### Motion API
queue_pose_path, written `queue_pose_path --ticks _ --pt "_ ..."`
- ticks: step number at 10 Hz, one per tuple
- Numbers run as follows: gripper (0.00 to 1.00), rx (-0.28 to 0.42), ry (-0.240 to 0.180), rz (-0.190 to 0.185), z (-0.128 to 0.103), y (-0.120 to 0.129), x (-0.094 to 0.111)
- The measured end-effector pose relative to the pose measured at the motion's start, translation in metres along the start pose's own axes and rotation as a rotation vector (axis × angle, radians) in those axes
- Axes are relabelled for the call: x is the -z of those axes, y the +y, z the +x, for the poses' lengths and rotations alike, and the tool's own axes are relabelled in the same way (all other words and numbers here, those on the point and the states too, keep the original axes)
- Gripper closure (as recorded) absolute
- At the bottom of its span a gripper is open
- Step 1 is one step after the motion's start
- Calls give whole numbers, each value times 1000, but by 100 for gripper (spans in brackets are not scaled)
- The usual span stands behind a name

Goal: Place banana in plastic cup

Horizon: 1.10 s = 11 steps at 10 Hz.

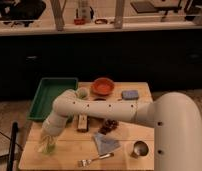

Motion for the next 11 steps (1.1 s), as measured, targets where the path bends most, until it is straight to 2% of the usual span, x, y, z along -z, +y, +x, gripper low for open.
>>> queue_pose_path --ticks 5,11 --pt "20 11 1 -18 0 -1 0" --pt "20 35 3 -39 3 -8 9"
